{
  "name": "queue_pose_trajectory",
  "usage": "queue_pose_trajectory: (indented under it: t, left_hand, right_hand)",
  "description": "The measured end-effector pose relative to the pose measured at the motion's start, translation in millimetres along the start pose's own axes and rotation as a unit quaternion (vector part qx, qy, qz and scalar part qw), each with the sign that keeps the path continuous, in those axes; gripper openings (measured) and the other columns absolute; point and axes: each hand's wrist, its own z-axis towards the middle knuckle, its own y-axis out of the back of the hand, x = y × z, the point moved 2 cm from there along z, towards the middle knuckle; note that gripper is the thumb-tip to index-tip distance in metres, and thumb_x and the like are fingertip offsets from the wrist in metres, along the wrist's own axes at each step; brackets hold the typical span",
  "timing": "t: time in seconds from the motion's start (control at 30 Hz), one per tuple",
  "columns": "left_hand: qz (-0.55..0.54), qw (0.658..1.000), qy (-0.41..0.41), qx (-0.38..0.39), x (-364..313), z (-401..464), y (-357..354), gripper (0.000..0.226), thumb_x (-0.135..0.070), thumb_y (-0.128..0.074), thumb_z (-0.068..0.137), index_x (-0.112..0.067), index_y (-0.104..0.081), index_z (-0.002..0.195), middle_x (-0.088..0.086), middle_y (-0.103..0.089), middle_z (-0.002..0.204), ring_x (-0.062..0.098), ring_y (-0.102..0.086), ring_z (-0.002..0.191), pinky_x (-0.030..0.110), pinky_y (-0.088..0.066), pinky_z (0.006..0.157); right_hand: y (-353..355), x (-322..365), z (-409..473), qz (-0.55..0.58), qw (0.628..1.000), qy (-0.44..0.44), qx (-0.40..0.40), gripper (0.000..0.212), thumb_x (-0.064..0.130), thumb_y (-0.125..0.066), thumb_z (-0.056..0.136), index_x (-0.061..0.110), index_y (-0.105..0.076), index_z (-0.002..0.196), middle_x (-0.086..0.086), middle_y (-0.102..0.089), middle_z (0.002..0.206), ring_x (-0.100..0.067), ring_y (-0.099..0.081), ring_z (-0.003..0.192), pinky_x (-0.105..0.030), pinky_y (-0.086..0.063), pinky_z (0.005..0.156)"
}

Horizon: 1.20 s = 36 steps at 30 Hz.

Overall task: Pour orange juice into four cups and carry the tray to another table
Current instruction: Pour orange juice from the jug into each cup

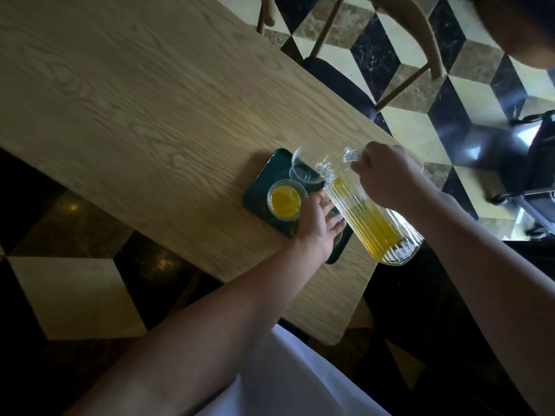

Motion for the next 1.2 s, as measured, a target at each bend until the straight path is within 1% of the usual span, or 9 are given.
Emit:
queue_pose_trajectory:
  t: [0.13,0.27,0.37,0.47,0.53,0.7,0.9,1.07,1.2]
  left_hand:
    - [-0.048,0.999,0.015,-0.017,2.6,3.5,-0.1,0.055,-0.019,-0.038,0.093,-0.017,-0.043,0.147,0.015,-0.04,0.156,0.042,-0.041,0.137,0.048,-0.043,0.107]
    - [-0.083,0.996,0.02,-0.018,2.2,5.7,-1.5,0.04,-0.02,-0.039,0.093,-0.015,-0.053,0.131,0.016,-0.039,0.156,0.044,-0.04,0.137,0.05,-0.044,0.106]
    - [-0.098,0.995,0.026,-0.022,3.0,7.0,0.0,0.048,-0.021,-0.039,0.094,-0.016,-0.047,0.141,0.016,-0.038,0.156,0.044,-0.041,0.136,0.049,-0.045,0.106]
    - [-0.103,0.994,0.03,-0.018,4.1,7.2,1.9,0.053,-0.02,-0.039,0.093,-0.017,-0.044,0.146,0.017,-0.039,0.155,0.044,-0.042,0.136,0.049,-0.046,0.105]
    - [-0.102,0.994,0.033,-0.019,4.4,6.8,3.1,0.055,-0.019,-0.039,0.093,-0.017,-0.041,0.148,0.017,-0.039,0.155,0.045,-0.042,0.135,0.049,-0.046,0.105]
    - [-0.109,0.993,0.039,-0.022,4.5,5.7,2.0,0.038,-0.017,-0.04,0.09,-0.017,-0.05,0.127,0.018,-0.04,0.153,0.046,-0.044,0.133,0.05,-0.047,0.105]
    - [-0.119,0.991,0.052,-0.023,3.5,5.6,0.4,0.05,-0.018,-0.04,0.092,-0.017,-0.044,0.142,0.017,-0.036,0.156,0.045,-0.043,0.135,0.051,-0.045,0.107]
    - [-0.112,0.992,0.054,-0.02,0.7,3.6,-2.4,0.036,-0.017,-0.038,0.091,-0.018,-0.047,0.126,0.017,-0.035,0.157,0.045,-0.04,0.138,0.051,-0.04,0.11]
    - [-0.122,0.991,0.062,-0.014,1.9,2.9,-2.5,0.034,-0.017,-0.038,0.092,-0.018,-0.048,0.124,0.017,-0.035,0.157,0.045,-0.04,0.138,0.052,-0.038,0.112]
  right_hand:
    - [-2.3,2.1,11.9,-0.023,0.999,0.007,0.032,0.027,0.028,-0.048,0.098,0.011,-0.049,0.077,-0.002,-0.046,0.067,-0.021,-0.049,0.061,-0.03,-0.032,0.048]
    - [-4.5,6.0,18.2,-0.002,0.998,0.001,0.056,0.025,0.025,-0.048,0.096,0.006,-0.053,0.082,-0.007,-0.051,0.071,-0.027,-0.051,0.071,-0.035,-0.038,0.063]
    - [-2.1,8.4,23.0,-0.012,0.997,0.009,0.07,0.025,0.026,-0.05,0.097,0.004,-0.054,0.085,-0.015,-0.056,0.083,-0.026,-0.051,0.071,-0.033,-0.037,0.062]
    - [-0.1,9.7,27.7,-0.052,0.996,0.016,0.071,0.026,0.032,-0.053,0.099,0.01,-0.049,0.086,-0.011,-0.051,0.088,-0.015,-0.042,0.062,-0.028,-0.029,0.049]
    - [-0.6,10.1,30.0,-0.058,0.996,0.01,0.073,0.026,0.033,-0.054,0.099,0.011,-0.049,0.085,-0.01,-0.049,0.09,-0.014,-0.039,0.062,-0.027,-0.026,0.049]
    - [-2.8,11.8,34.1,-0.051,0.993,0.013,0.103,0.024,0.029,-0.053,0.098,0.008,-0.051,0.086,-0.014,-0.053,0.09,-0.026,-0.049,0.077,-0.031,-0.036,0.066]
    - [-1.1,14.3,35.8,-0.05,0.99,0.014,0.134,0.025,0.024,-0.048,0.097,0.003,-0.058,0.087,-0.013,-0.055,0.081,-0.028,-0.051,0.075,-0.032,-0.037,0.066]
    - [-3.2,15.1,39.6,-0.035,0.989,0.009,0.14,0.022,0.021,-0.05,0.097,0.001,-0.056,0.089,-0.014,-0.053,0.083,-0.028,-0.05,0.077,-0.032,-0.035,0.067]
    - [-2.0,15.1,42.5,-0.069,0.986,0.019,0.149,0.024,0.024,-0.049,0.095,0.004,-0.057,0.085,-0.015,-0.056,0.083,-0.031,-0.053,0.077,-0.035,-0.041,0.069]
